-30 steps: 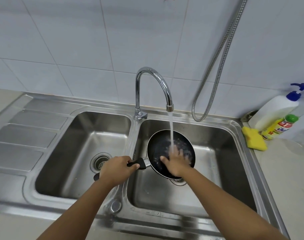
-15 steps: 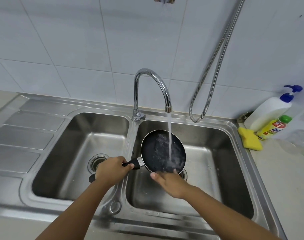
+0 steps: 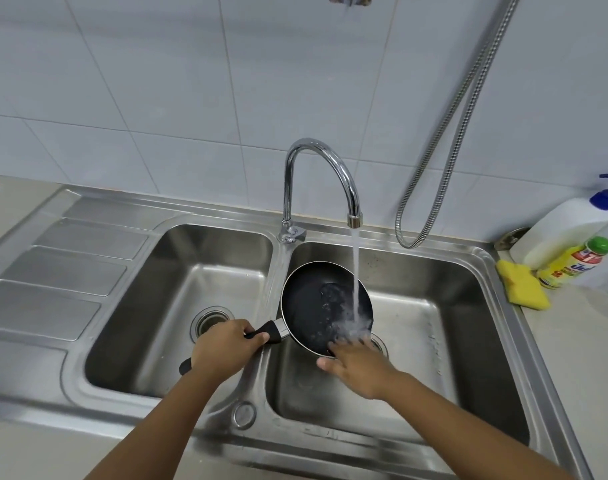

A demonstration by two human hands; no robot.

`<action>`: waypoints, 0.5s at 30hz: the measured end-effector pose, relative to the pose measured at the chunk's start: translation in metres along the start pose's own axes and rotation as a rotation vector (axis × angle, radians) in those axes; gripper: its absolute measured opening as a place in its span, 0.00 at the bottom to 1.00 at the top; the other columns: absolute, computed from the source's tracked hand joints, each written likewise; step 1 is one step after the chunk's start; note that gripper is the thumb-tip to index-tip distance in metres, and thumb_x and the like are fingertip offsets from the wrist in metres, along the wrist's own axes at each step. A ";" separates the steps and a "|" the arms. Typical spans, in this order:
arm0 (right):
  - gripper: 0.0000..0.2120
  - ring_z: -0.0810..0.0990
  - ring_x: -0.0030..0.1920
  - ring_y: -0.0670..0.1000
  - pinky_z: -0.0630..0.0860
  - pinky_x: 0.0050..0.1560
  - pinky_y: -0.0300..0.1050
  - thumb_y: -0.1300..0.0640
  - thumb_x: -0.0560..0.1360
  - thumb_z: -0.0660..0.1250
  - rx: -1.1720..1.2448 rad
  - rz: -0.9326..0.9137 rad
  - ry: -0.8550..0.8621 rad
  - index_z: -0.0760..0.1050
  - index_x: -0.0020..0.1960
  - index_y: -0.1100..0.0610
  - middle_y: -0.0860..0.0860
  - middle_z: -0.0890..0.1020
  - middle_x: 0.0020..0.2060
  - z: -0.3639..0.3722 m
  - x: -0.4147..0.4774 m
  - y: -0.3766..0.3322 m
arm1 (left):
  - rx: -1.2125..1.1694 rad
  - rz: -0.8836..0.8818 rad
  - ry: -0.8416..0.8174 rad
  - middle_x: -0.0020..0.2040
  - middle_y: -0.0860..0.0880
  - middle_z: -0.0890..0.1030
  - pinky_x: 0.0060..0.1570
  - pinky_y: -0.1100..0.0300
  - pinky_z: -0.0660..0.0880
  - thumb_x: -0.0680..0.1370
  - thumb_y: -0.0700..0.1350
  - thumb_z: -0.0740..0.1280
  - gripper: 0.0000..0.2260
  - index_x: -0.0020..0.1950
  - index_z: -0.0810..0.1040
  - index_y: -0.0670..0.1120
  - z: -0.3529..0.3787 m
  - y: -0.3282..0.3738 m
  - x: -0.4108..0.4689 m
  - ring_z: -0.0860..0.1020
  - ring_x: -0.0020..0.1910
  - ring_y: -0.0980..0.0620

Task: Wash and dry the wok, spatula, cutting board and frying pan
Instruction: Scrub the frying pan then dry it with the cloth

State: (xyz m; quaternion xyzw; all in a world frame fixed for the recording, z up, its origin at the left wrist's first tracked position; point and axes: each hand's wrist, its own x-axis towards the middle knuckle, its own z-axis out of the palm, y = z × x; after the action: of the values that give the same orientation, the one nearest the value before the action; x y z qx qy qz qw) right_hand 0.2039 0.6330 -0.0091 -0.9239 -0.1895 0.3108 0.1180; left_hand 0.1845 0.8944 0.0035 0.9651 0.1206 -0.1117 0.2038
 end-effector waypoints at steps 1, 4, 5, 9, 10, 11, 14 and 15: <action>0.52 0.53 0.78 0.53 0.46 0.75 0.62 0.23 0.64 0.31 -0.022 0.016 0.004 0.66 0.74 0.51 0.49 0.63 0.76 -0.002 0.001 0.003 | -0.011 -0.005 0.003 0.37 0.56 0.79 0.38 0.58 0.74 0.74 0.65 0.63 0.12 0.40 0.76 0.58 0.001 -0.003 0.000 0.77 0.38 0.57; 0.41 0.53 0.78 0.54 0.46 0.73 0.66 0.26 0.73 0.38 0.064 0.042 -0.113 0.65 0.74 0.47 0.46 0.62 0.76 -0.011 0.004 -0.018 | -0.022 -0.019 0.003 0.39 0.56 0.79 0.37 0.60 0.71 0.73 0.66 0.63 0.13 0.39 0.75 0.58 0.000 -0.006 -0.001 0.77 0.40 0.56; 0.39 0.52 0.78 0.55 0.40 0.73 0.68 0.27 0.75 0.39 0.078 0.063 -0.085 0.61 0.76 0.46 0.47 0.59 0.78 -0.016 0.009 -0.028 | -0.021 -0.023 0.001 0.39 0.56 0.79 0.37 0.60 0.70 0.73 0.66 0.63 0.13 0.39 0.75 0.58 -0.001 -0.006 -0.001 0.77 0.40 0.56; 0.34 0.48 0.79 0.56 0.38 0.73 0.64 0.34 0.80 0.43 -0.023 0.111 0.349 0.50 0.80 0.50 0.49 0.49 0.79 -0.059 0.053 -0.049 | -0.027 -0.032 0.005 0.38 0.58 0.79 0.37 0.60 0.70 0.74 0.66 0.62 0.14 0.41 0.76 0.58 -0.003 -0.005 -0.002 0.76 0.39 0.58; 0.32 0.46 0.79 0.57 0.40 0.74 0.61 0.37 0.81 0.46 -0.032 0.079 0.445 0.46 0.80 0.52 0.50 0.46 0.79 -0.072 0.064 -0.054 | -0.026 -0.029 0.002 0.38 0.58 0.79 0.37 0.60 0.70 0.74 0.66 0.62 0.14 0.42 0.77 0.58 -0.003 -0.005 -0.002 0.76 0.38 0.59; 0.32 0.42 0.79 0.58 0.40 0.75 0.60 0.41 0.82 0.48 -0.093 0.034 0.521 0.43 0.80 0.53 0.51 0.42 0.79 -0.082 0.078 -0.058 | -0.024 -0.024 -0.002 0.37 0.58 0.79 0.37 0.60 0.71 0.74 0.66 0.62 0.14 0.42 0.77 0.58 -0.003 -0.004 -0.002 0.76 0.38 0.59; 0.35 0.32 0.76 0.59 0.33 0.73 0.63 0.49 0.83 0.52 -0.384 -0.060 0.601 0.32 0.78 0.56 0.54 0.31 0.76 -0.091 0.113 -0.069 | -0.021 -0.020 -0.008 0.36 0.57 0.79 0.35 0.61 0.70 0.74 0.66 0.62 0.14 0.43 0.78 0.57 -0.004 -0.001 -0.002 0.76 0.36 0.60; 0.36 0.30 0.76 0.59 0.30 0.72 0.65 0.51 0.82 0.52 -0.462 -0.067 0.609 0.31 0.78 0.58 0.55 0.30 0.76 -0.088 0.122 -0.069 | -0.016 -0.021 -0.008 0.36 0.57 0.79 0.35 0.61 0.70 0.74 0.66 0.62 0.14 0.43 0.78 0.57 -0.004 -0.001 -0.002 0.76 0.36 0.60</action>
State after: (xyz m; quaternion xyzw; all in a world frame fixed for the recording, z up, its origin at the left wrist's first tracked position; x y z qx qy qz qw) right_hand 0.3290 0.7375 0.0186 -0.9694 -0.2410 -0.0328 -0.0322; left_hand 0.1831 0.8966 0.0070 0.9617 0.1307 -0.1167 0.2109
